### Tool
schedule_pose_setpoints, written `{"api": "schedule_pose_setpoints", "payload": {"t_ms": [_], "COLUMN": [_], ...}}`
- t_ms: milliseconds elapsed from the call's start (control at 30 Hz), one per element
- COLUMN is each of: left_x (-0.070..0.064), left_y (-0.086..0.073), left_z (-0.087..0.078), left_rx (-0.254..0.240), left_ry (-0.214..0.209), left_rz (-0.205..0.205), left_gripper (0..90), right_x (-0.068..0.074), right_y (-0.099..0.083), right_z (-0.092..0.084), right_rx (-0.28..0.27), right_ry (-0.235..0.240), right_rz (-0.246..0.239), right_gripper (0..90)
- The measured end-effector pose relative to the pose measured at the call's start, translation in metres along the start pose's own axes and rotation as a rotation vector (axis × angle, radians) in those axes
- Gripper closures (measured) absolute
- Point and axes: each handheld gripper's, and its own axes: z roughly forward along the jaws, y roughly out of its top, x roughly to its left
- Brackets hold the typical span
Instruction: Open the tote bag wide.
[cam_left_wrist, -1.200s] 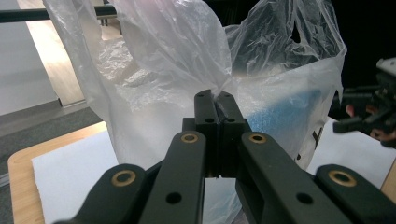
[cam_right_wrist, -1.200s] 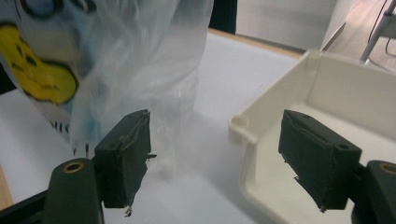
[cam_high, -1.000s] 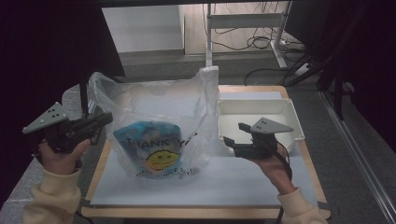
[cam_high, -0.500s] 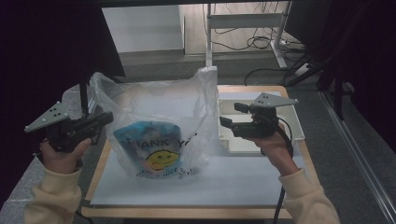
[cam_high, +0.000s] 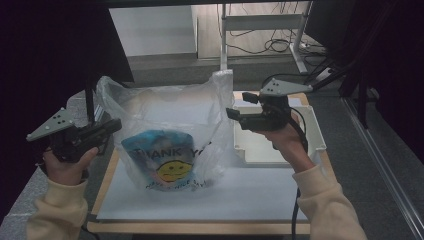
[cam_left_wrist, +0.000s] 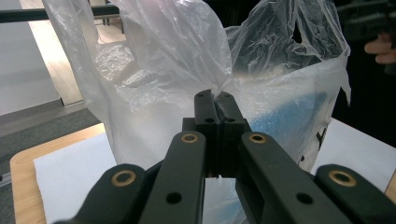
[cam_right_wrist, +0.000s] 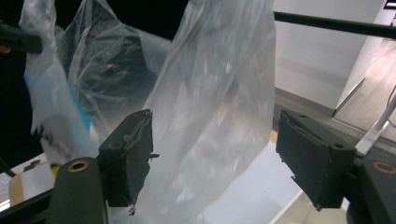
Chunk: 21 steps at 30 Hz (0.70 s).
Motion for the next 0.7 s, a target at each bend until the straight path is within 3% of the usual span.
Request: {"api": "schedule_pose_setpoints", "payload": {"t_ms": [233, 333, 400, 467, 500, 533, 600, 700], "left_x": [0.002, 0.002, 0.002, 0.002, 0.002, 0.002, 0.003, 0.004], "left_y": [-0.001, -0.001, -0.001, -0.001, -0.001, -0.002, -0.003, -0.006], "left_z": [-0.002, -0.003, -0.003, -0.003, -0.003, -0.003, -0.003, -0.003], "left_rx": [-0.005, -0.008, -0.008, -0.009, -0.009, -0.009, -0.007, -0.006], "left_ry": [0.0, 0.0, -0.002, -0.003, -0.003, -0.002, -0.002, 0.0], "left_rz": [-0.007, -0.012, -0.009, -0.009, -0.009, -0.013, -0.012, -0.022], "left_gripper": [89.7, 89.7, 89.7, 89.7, 89.7, 89.7, 89.7, 89.7], "right_x": [-0.005, -0.002, 0.0, 0.001, 0.001, -0.001, -0.001, -0.001], "right_y": [0.027, 0.031, 0.031, 0.029, 0.029, 0.027, 0.023, 0.017], "right_z": [0.015, 0.02, 0.024, 0.026, 0.026, 0.028, 0.029, 0.03], "right_rx": [0.019, 0.03, 0.041, 0.042, 0.042, 0.039, 0.036, 0.032], "right_ry": [0.009, 0.021, 0.045, 0.054, 0.054, 0.086, 0.087, 0.087], "right_rz": [-0.014, -0.036, -0.036, -0.04, -0.04, -0.037, -0.04, -0.038], "right_gripper": [28.3, 35.8, 43.6, 63.6, 63.6, 76.5, 83.9, 87.2]}}
